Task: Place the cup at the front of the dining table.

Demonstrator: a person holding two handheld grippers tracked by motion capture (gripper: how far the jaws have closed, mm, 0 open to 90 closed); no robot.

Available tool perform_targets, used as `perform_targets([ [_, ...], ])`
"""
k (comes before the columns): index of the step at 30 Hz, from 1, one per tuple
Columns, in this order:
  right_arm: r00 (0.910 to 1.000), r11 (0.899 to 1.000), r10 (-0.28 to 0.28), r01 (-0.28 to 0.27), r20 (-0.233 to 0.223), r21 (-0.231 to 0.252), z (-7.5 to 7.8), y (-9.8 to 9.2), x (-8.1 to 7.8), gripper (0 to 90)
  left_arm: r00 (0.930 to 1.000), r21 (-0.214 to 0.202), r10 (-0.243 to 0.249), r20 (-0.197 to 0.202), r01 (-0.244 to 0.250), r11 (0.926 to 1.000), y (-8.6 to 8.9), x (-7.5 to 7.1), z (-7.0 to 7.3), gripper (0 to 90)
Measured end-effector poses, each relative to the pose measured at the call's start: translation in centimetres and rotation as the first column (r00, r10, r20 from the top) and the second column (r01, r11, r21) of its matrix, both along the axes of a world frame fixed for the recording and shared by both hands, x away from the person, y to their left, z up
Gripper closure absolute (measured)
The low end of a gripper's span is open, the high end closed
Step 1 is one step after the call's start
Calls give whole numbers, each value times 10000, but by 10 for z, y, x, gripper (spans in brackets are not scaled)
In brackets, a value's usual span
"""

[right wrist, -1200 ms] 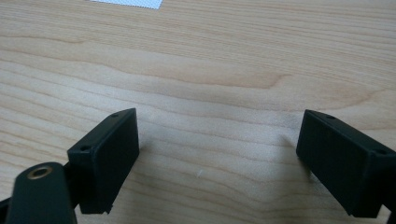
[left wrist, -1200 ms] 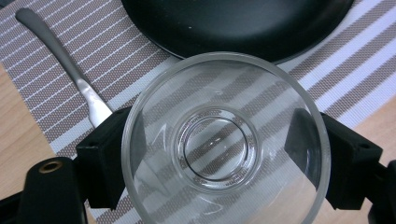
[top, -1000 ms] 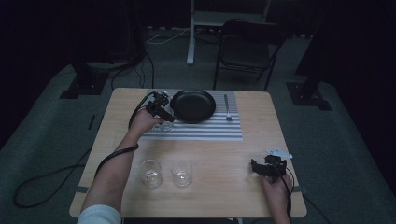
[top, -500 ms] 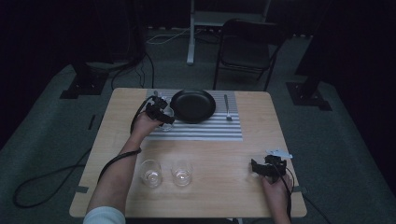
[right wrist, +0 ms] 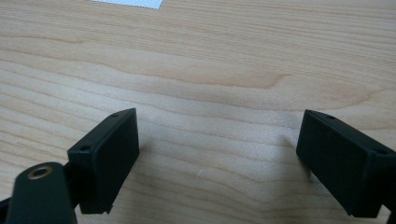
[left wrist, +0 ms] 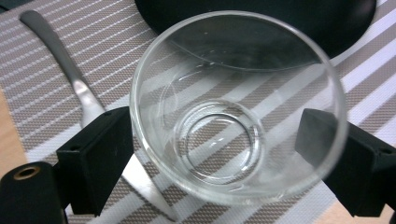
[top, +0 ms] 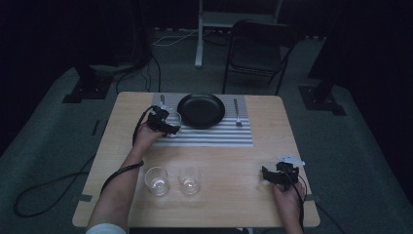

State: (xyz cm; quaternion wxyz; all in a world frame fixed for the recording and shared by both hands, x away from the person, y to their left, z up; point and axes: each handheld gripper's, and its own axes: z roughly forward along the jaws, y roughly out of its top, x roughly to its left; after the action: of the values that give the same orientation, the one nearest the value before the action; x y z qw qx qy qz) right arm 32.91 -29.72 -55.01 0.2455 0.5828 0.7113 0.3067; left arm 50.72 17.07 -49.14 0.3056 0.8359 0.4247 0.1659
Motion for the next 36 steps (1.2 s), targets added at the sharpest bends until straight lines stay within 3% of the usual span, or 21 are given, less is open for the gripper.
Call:
perform_targets([
  [9, 10000, 10000, 0, 0, 1, -1, 0, 0, 0, 126, 9999, 26, -27, -116, 27, 10000, 2, -8, -2, 108],
  [10, 10000, 10000, -1, 1, 1, 1, 0, 0, 0, 126, 9999, -166, -19, -172, 17, 9999, 4, -9, -2, 108],
  [18, 10000, 10000, -1, 1, 0, 1, 0, 0, 0, 126, 9998, -157, -177, -69, 176, 9997, 11, -24, 1, 108],
  [24, 10000, 10000, -1, 1, 1, 1, 0, 0, 0, 126, 9999, -481, -65, -104, 59, 9988, 22, -34, 4, 108],
  [36, 10000, 10000, -2, 2, 0, 2, 0, 0, 0, 126, 9999, -674, -148, -41, 145, 9976, 33, -50, 1, 108],
])
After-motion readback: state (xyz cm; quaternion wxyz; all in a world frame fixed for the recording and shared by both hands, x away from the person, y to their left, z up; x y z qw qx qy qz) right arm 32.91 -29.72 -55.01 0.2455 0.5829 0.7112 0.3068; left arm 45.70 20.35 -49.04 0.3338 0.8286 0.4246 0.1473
